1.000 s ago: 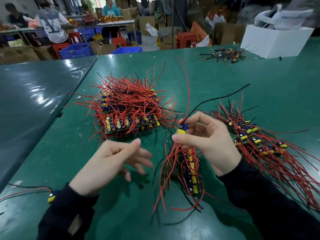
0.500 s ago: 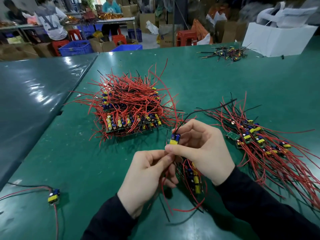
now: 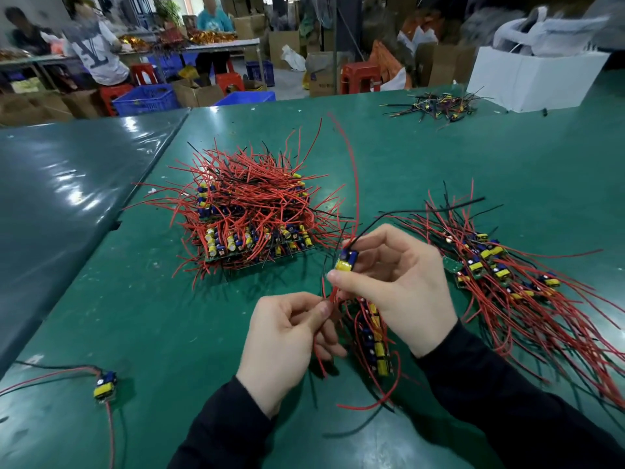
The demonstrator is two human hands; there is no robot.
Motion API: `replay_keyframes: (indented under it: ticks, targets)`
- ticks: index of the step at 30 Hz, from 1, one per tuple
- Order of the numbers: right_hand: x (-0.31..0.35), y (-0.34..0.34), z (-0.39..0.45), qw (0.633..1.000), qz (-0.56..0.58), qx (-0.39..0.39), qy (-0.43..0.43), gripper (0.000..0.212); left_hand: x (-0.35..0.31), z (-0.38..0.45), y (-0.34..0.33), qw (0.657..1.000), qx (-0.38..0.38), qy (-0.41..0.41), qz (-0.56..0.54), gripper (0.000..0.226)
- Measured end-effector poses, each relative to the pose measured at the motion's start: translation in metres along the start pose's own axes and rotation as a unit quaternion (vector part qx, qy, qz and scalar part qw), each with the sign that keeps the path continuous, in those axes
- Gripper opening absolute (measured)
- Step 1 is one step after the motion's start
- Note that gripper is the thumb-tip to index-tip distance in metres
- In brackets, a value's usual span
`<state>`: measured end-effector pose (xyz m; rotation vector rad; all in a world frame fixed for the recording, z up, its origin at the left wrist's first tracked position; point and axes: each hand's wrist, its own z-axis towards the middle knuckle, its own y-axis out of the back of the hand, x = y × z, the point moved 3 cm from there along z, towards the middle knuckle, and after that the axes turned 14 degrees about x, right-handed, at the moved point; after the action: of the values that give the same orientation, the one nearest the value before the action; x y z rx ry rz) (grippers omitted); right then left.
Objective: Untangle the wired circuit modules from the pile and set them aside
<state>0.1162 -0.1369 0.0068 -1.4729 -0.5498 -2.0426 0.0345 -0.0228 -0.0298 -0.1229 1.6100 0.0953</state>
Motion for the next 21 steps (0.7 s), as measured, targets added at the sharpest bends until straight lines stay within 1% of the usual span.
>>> replay_keyframes:
  ticks: [3, 6, 8, 10, 12, 16, 19, 21]
  targets:
    - [0.002, -0.009, -0.003, 0.999, 0.003, 0.033, 0.017, 0.031, 0.0, 0.001, 0.003, 1.0, -0.024, -0.018, 0.007, 0.022]
    - [0.004, 0.002, 0.0, 0.999, 0.018, -0.006, 0.028, 0.03, 0.0, 0.0, 0.005, 1.0, -0.008, -0.019, 0.001, 0.022]
    - [0.003, 0.005, 0.001, 0.999, 0.031, -0.025, 0.029, 0.029, 0.001, 0.001, 0.005, 0.998, -0.014, -0.032, 0.042, 0.025]
    - [0.004, 0.0, -0.001, 0.999, 0.027, -0.005, 0.032, 0.029, 0.003, 0.002, 0.005, 0.995, -0.045, -0.046, 0.083, 0.025]
    - [0.007, 0.0, 0.0, 0.999, 0.034, 0.0, 0.041, 0.029, 0.003, 0.002, 0.008, 0.994, -0.056, -0.055, 0.081, 0.025]
    - [0.01, 0.02, 0.007, 0.995, 0.067, -0.07, 0.04, 0.029, 0.004, 0.002, 0.004, 0.991, -0.009, -0.075, 0.106, 0.026]
    - [0.009, 0.02, 0.007, 0.993, 0.092, -0.064, 0.033, 0.029, 0.007, 0.001, -0.002, 0.985, -0.004, -0.088, 0.147, 0.026]
    - [0.011, 0.019, 0.007, 0.993, 0.094, -0.065, 0.033, 0.028, 0.006, 0.0, -0.004, 0.982, 0.018, -0.099, 0.158, 0.026]
